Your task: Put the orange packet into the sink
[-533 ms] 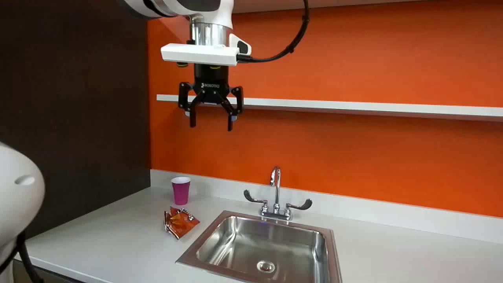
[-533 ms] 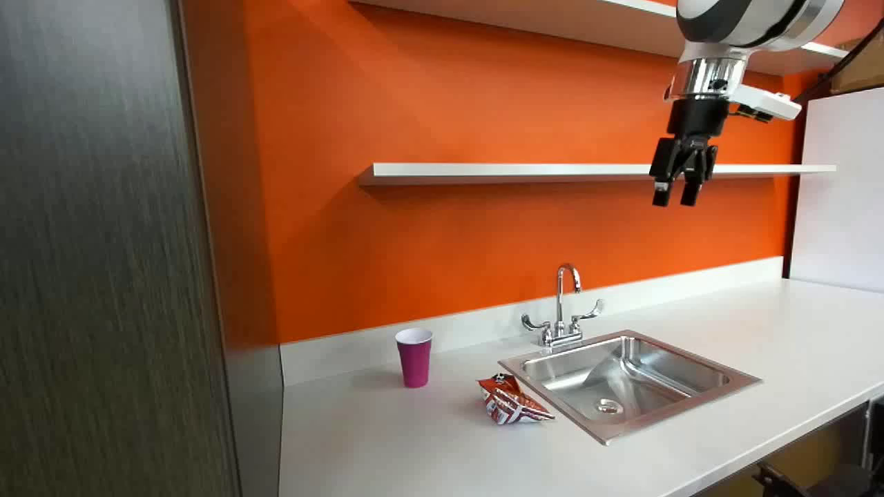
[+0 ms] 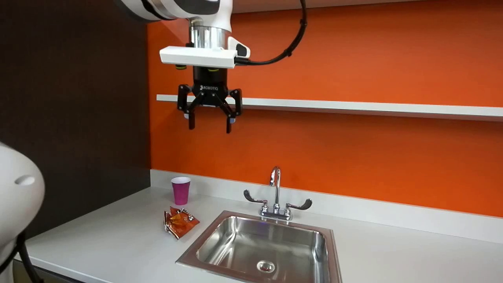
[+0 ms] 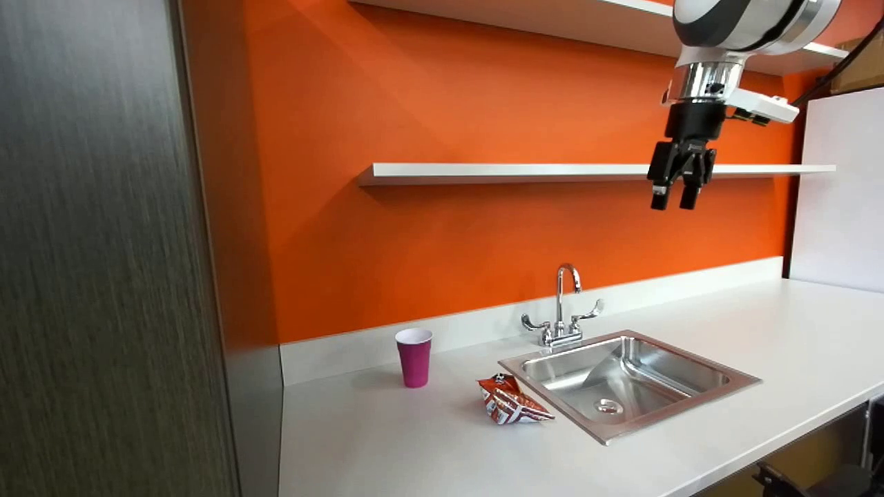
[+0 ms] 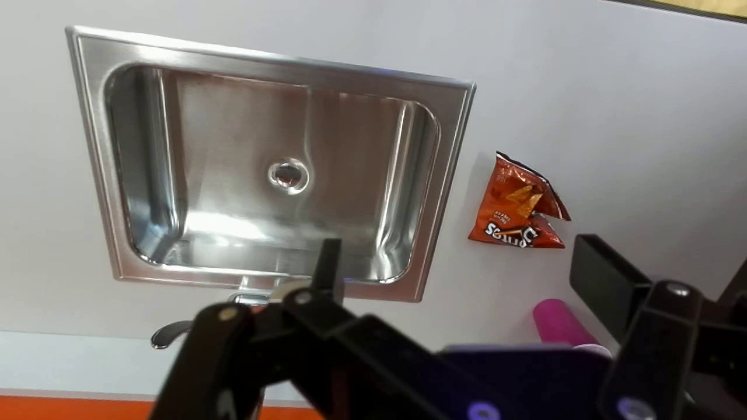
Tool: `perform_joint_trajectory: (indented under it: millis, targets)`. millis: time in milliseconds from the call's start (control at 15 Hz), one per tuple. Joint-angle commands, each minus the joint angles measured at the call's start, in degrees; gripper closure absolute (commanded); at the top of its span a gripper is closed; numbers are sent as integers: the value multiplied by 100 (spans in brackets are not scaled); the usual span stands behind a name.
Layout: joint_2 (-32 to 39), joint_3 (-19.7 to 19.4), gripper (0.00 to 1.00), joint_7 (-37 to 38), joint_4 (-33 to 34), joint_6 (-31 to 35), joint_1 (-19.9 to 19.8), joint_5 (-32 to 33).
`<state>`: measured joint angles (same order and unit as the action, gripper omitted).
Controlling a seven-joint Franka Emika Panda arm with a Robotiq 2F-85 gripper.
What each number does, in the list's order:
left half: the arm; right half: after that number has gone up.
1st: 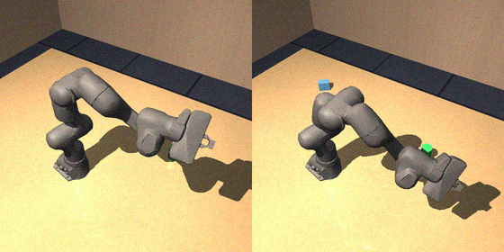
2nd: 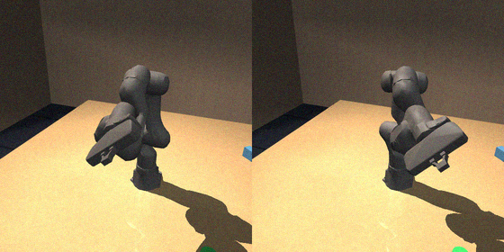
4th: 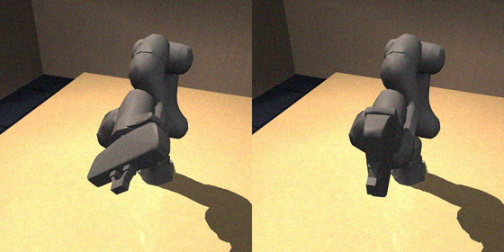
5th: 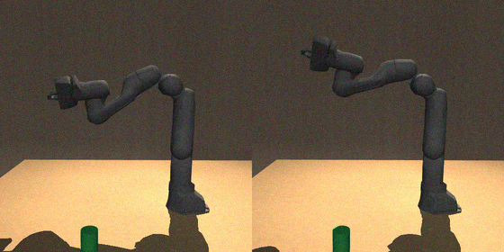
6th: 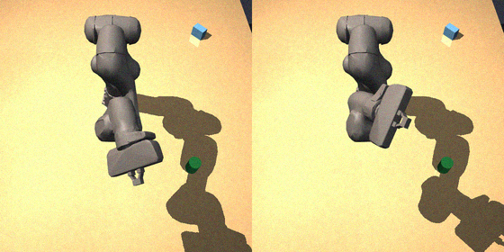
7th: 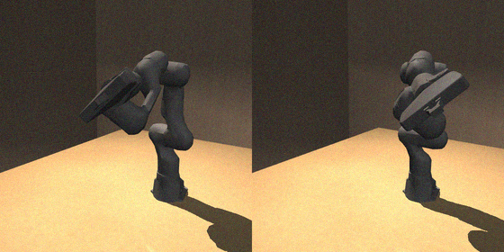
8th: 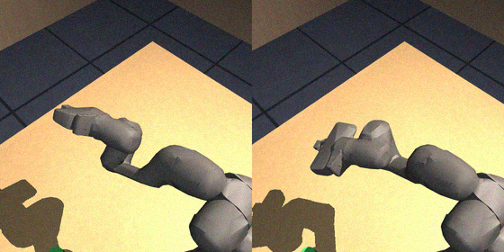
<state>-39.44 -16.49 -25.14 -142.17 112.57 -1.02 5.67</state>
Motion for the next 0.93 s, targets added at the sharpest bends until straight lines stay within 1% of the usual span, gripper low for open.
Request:
perform_joint_trajectory:
  millis: [0,267,467,667,867]
  targets:
    - [266,418,0,575,-156,262,-138,51]
    - [692,905,0,1414,-459,831,-99,45]
    - [1027,1219,0,1898,-601,1205,-5,-56]
    - [1400,1424,0,2143,-661,1487,147,-237]
    - [1849,1521,0,2236,-645,1842,306,-513]
